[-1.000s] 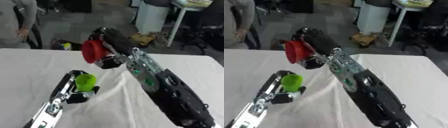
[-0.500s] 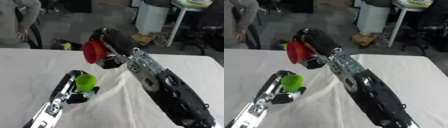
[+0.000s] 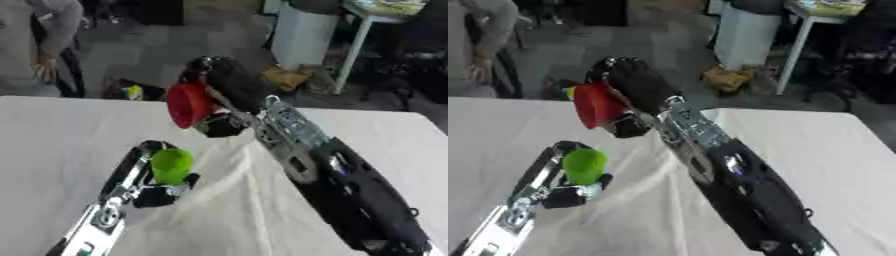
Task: Pour the contents of one cup into another cup.
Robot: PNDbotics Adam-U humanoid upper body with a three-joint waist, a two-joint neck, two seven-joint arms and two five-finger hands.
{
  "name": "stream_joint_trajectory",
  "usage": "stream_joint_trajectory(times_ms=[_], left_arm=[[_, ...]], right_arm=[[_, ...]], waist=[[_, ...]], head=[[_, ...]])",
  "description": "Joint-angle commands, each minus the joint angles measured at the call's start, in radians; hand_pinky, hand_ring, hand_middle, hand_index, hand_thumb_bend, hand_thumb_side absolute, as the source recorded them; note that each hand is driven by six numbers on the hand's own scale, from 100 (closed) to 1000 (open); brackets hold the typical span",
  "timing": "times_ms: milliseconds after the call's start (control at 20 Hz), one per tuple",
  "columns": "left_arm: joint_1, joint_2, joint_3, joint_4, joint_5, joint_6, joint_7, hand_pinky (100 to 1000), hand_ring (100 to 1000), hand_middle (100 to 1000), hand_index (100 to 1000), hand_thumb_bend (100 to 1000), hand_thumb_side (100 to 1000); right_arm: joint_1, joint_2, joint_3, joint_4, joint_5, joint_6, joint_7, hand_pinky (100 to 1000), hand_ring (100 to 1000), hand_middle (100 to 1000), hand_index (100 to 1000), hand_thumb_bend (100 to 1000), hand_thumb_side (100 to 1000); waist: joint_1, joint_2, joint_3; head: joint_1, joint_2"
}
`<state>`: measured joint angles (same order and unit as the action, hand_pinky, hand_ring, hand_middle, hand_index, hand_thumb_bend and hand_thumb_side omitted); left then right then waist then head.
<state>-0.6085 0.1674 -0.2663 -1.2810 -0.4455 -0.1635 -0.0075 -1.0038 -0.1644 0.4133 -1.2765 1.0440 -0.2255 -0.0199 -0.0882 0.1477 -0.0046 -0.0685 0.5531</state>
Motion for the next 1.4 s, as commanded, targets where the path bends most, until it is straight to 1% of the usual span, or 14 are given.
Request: stream_joint_trajectory(times_ms=[50,500,1100,1400], left_arm=[[-0.014,0.012,0.002,-0.021,-0.002,-0.002,0.000,100,226,340,569,257,243],[-0.013,0.011,-0.002,-0.021,-0.002,-0.003,-0.002,100,226,339,569,258,244],[-0.015,0.011,-0.002,-0.020,-0.003,-0.005,-0.002,100,225,339,569,257,242],[-0.015,0.012,-0.002,-0.022,-0.003,-0.005,-0.004,100,225,339,569,259,241]], right_arm=[[-0.027,-0.024,-0.013,-0.008,0.025,-0.011,-0.005,506,393,468,597,100,100],[-0.028,-0.024,-0.016,0.004,0.042,-0.020,-0.009,507,394,469,597,100,100],[-0.033,-0.026,-0.014,0.001,0.089,-0.041,-0.015,512,399,473,596,100,100],[-0.032,-0.026,-0.015,0.001,0.092,-0.043,-0.017,513,399,473,597,100,100]], waist=[[0.004,-0.020,0.002],[0.001,-0.020,0.009],[-0.003,-0.021,0.014],[-0.004,-0.021,0.015]], head=[[0.000,-0.003],[0.000,-0.004],[0.002,-0.007],[0.002,-0.007]])
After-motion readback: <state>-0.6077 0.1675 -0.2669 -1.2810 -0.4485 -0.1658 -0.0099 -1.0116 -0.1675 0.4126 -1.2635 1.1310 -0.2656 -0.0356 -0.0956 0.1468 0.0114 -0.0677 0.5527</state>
